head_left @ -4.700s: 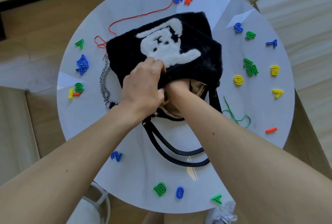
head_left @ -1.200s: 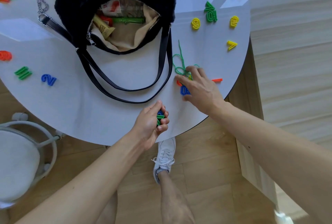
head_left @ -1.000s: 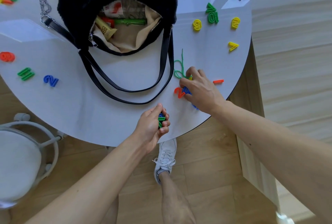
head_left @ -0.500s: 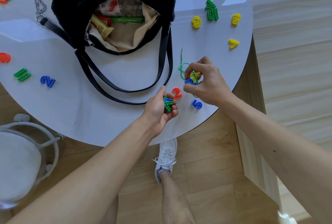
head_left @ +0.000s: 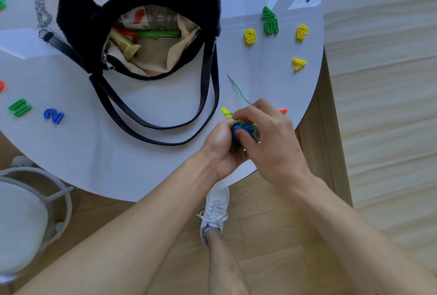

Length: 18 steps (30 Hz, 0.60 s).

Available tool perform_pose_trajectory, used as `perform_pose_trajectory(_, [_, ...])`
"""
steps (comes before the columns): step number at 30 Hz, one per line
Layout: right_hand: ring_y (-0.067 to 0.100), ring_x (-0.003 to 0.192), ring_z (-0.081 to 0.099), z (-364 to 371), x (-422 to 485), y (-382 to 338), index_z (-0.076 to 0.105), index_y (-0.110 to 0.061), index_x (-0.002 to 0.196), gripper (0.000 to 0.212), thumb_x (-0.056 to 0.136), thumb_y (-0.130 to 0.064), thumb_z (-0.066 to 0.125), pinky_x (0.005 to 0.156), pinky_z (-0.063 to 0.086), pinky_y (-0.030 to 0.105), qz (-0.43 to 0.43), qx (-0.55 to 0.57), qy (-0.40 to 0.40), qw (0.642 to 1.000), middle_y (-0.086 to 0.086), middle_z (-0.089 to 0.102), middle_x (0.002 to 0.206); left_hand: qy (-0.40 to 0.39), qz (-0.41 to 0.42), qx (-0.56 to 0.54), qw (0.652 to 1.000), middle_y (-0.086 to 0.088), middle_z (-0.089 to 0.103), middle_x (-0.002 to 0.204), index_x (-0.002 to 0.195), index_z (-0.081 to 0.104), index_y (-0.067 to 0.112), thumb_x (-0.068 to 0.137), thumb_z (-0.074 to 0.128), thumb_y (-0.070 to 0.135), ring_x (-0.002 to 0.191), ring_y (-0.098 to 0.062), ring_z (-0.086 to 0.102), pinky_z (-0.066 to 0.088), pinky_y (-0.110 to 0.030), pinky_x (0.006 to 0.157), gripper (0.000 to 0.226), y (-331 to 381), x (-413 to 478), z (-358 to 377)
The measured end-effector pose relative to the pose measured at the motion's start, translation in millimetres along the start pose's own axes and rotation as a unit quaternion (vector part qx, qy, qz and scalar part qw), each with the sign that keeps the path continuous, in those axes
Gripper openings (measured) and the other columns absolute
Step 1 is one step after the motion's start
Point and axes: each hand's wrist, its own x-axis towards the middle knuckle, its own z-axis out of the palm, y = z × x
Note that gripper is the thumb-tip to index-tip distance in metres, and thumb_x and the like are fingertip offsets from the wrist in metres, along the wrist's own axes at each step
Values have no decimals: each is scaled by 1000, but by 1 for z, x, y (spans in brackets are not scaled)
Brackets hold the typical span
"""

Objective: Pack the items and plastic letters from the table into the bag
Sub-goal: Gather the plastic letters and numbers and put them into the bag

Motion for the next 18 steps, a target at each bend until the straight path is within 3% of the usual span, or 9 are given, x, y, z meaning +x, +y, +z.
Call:
perform_pose_trajectory(3, [22,95,59,2,0,-9,72,-8,101,24,82,4,66,75,50,39,-49,-52,11,997,2,67,99,-7,21,-42,999,-2,67,71,83,66,10,98,40,17,67,-14,69,56,-24,57,30,-3,-5,-3])
perform_pose_trajectory(7, [25,98,62,-1,-5,-13,73,-8,104,23,82,-1,68,80,51,40,-92,-51,0,994,2,72,102,58,93,-49,993,-2,65,73,93,65,11,99,47,20,69,-15,63,54,-25,64,21,-3,-11,-7])
perform_pose_trajectory(10, [26,95,65,-5,-10,-12,73,-6,104,22,84,0,68,80,53,39,-128,-25,13,991,4,73,105,77,128,-13,989,4,62,63,76,66,17,99,43,17,59,-11,55,43,-21,51,32,1,-19,-9])
perform_pose_trajectory(13, [26,88,64,-7,-13,-12,73,-4,102,17,88,-1,64,76,51,41,-178,-33,20,983,5,72,99,44,137,11,990,5,60,61,73,68,21,100,41,19,46,-7,50,35,-16,36,38,8,-33,-11])
perform_pose_trajectory(18, [23,91,60,-17,-14,-20,74,-10,97,17,88,-7,61,77,41,40,-232,-57,26,971,-6,73,101,-26,138,58,988,2,49,61,88,68,19,103,44,26,44,-7,40,28,-17,35,29,21,-51,-17])
